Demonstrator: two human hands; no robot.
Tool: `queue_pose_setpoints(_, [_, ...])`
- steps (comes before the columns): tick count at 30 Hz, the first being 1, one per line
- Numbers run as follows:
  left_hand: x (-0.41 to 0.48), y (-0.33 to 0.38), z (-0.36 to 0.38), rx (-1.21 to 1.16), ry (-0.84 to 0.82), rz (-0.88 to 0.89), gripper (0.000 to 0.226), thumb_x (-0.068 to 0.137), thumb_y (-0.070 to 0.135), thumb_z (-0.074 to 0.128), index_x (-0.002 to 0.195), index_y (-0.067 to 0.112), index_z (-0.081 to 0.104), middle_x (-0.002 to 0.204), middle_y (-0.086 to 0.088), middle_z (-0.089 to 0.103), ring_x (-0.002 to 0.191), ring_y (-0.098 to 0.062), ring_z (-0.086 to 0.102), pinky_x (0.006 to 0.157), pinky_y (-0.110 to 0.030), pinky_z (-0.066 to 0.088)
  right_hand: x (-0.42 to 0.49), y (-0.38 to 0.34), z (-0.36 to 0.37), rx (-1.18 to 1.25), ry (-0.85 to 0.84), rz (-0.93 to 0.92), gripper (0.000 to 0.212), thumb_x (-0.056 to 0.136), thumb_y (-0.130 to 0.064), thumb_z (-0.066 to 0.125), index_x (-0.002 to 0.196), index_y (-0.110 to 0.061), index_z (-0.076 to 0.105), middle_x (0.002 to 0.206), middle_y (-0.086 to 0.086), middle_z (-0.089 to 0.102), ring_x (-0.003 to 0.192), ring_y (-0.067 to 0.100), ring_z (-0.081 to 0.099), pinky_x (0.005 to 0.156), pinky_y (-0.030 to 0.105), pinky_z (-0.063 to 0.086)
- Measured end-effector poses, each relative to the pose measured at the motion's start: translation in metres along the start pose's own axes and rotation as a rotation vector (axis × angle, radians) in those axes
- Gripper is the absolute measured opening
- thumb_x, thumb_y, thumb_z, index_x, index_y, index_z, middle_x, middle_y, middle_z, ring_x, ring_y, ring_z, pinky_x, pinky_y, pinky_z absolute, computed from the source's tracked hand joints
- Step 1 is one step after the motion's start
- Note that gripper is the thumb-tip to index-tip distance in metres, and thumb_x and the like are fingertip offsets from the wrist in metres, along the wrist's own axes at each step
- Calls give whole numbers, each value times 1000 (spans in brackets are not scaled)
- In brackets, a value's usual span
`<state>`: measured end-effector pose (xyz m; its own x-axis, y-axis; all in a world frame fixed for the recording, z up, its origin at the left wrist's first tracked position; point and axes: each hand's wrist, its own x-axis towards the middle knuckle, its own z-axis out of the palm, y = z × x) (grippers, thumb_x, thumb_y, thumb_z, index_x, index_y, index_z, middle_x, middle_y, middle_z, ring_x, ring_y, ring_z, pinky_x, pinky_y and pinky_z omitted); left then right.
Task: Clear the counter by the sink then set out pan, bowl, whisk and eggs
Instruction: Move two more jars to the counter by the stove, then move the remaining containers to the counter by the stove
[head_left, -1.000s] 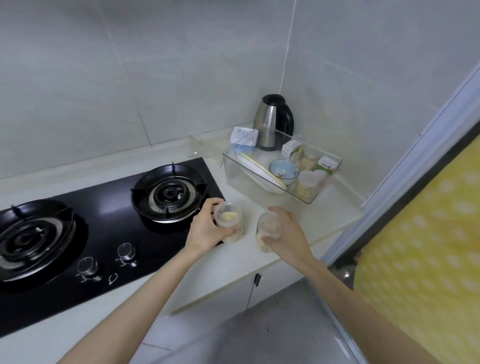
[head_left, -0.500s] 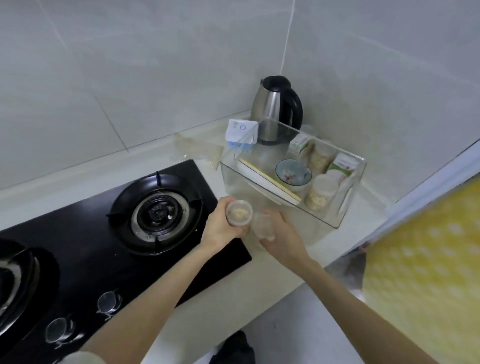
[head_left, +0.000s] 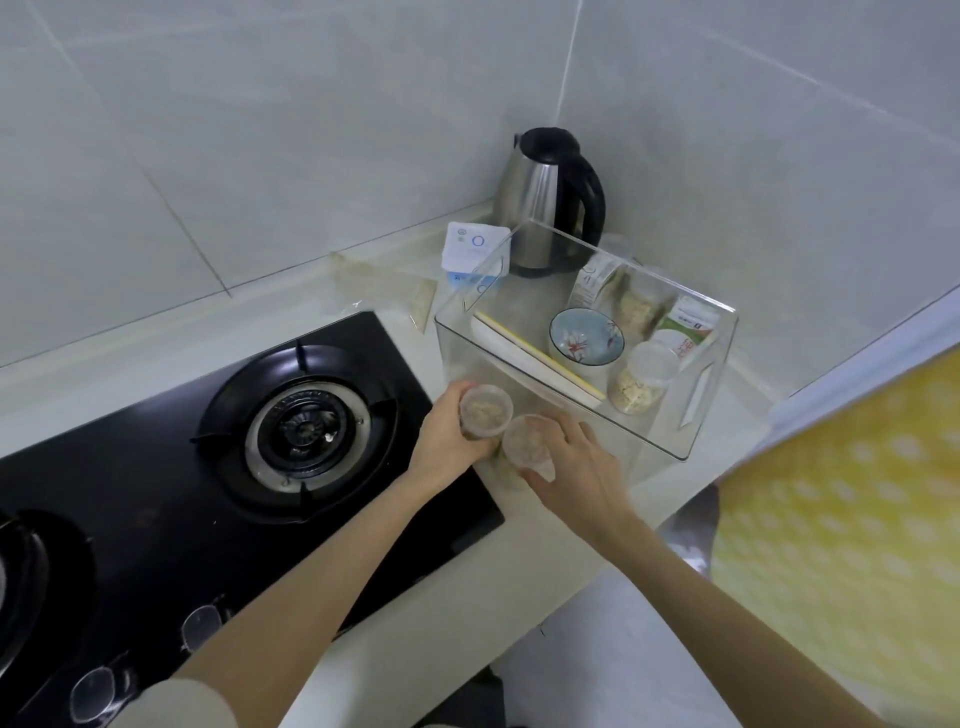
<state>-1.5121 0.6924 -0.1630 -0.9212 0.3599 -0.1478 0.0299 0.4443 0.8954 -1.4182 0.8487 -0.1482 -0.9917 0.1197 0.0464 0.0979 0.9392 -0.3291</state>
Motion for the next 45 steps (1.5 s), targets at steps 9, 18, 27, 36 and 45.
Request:
queue_pose_setpoints(9, [-34,8,-16,27,108,-55,50,83,7,67,130,18,50,114,10,55,108,-13,57,92,-22,45,-5,-7,-23,29,-13,-20,32,90,-29,56,121,-25,54,122,-7,52,115,19,48,73,31,46])
queue_pose_setpoints(18, [-141,20,-29,61,334,-120,45,90,13,60,133,20,51,127,3,57,114,-13,54,92,-20,39,-42,-33,-46,214,31,-259,33,88,-25,59,121,-23,58,119,-2,59,109,21,55,86,36,49])
queue_pose_setpoints(27, [-304,37,-27,-7,691,-229,44,90,12,59,132,21,52,126,6,57,111,-11,54,92,-21,39,-125,-92,-59,365,-82,-580,33,89,-29,58,122,-30,56,118,-14,55,107,11,52,84,38,51])
queue_pose_setpoints(36, [-503,43,-41,-10,1102,-355,41,91,15,58,130,24,51,128,8,56,113,-11,55,92,-25,42,-249,-204,-55,393,-249,-977,34,91,-30,55,124,-33,54,125,-17,51,116,7,46,81,26,39])
queue_pose_setpoints(45, [-734,30,-24,-90,1506,-539,41,91,13,56,131,22,51,128,5,56,111,-12,56,93,-28,46,-431,-319,-38,488,-447,-1377,33,92,-28,54,125,-28,54,126,-12,53,112,10,51,82,30,46])
